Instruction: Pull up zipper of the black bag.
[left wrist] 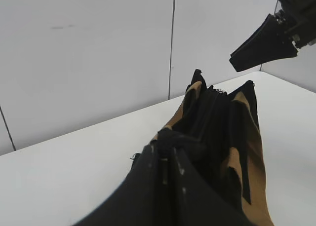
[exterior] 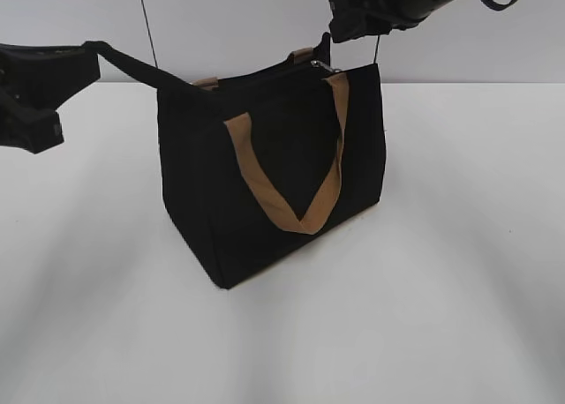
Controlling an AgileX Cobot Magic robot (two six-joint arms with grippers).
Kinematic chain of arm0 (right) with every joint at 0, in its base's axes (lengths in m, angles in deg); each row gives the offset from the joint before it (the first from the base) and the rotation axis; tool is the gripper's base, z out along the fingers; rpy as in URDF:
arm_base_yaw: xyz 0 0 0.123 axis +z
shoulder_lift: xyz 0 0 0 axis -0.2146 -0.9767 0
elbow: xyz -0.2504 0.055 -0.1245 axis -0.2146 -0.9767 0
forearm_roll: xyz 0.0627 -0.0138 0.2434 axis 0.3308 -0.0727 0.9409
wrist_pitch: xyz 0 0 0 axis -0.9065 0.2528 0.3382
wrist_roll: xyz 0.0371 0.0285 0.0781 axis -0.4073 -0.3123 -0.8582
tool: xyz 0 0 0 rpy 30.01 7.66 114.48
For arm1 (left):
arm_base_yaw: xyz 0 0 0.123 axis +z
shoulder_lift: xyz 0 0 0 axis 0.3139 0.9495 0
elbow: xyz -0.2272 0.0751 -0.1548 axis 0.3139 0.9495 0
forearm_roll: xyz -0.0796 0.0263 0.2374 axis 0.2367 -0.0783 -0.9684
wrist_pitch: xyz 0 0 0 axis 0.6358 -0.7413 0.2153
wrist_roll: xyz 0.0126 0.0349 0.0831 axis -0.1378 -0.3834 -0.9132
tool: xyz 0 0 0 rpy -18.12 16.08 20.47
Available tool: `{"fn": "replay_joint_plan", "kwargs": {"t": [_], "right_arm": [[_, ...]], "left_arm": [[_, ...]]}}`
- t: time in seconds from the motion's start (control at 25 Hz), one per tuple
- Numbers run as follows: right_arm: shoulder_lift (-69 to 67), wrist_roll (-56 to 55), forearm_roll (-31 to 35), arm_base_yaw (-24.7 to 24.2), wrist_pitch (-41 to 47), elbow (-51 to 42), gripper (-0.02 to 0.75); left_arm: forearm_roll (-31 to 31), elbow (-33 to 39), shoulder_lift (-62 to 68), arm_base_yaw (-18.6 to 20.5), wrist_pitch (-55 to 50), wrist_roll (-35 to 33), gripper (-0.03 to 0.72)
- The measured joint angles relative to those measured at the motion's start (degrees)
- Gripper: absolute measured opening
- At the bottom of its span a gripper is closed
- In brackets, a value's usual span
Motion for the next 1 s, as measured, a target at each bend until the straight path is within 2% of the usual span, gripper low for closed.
{"fn": "replay_joint_plan", "kwargs": {"t": [0.2, 0.32, 0.4, 0.6, 0.64, 0.8, 1.0], "right_arm": [[0.00, -1.05, 0.27, 0.00, 0.21, 0.00, 0.379], [0.39, -1.61, 0.32, 0.00, 1.97, 0.00, 0.450], [0.89, -1.67, 0.22, 0.00, 3.61, 0.00, 0.462], [2.94, -1.74, -1.73, 0.00, 8.07, 0.00, 0.471], [3.40, -1.87, -2.55, 0.00, 9.04, 0.00, 0.470], [4.98, -3.22, -5.83, 0.00, 13.03, 0.00, 0.470], [7.17, -6.45, -12.46, 0.00, 18.28, 0.00, 0.470]], "left_arm": [[-0.07, -0.04, 0.00, 0.00, -1.19, 0.00, 0.015], [-0.14, -0.04, -0.04, 0.00, -1.24, 0.00, 0.032], [-0.08, -0.04, -0.04, 0.00, -1.24, 0.00, 0.081], [0.03, -0.11, -0.11, 0.00, -1.24, 2.49, 0.381], [0.04, -0.11, -0.11, 0.00, -1.67, 3.38, 0.422], [0.15, -0.11, -0.13, 0.00, -7.26, 6.21, 0.473], [0.96, -3.40, -1.48, -0.48, -23.08, 10.72, 0.480]]}}
